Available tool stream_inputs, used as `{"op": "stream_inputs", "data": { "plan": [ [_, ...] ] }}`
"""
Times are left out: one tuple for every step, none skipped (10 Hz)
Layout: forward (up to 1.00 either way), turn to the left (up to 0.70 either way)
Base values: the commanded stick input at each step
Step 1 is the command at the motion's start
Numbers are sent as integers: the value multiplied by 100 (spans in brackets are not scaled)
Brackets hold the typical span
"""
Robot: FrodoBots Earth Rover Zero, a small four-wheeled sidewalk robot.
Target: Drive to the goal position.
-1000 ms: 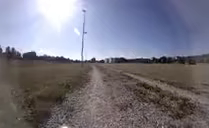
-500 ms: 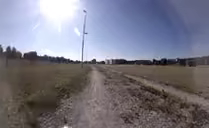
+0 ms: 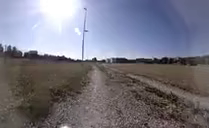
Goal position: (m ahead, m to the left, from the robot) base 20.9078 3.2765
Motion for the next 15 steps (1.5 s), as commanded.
{"op": "stream_inputs", "data": {
  "plan": [
    [50, 0],
    [50, 0],
    [50, 0],
    [50, 0],
    [50, 0],
    [50, 0],
    [50, 0],
    [50, 0],
    [50, 0],
    [50, 0],
    [50, 0],
    [50, 0],
    [50, 0],
    [50, 0],
    [50, 0]
  ]
}}
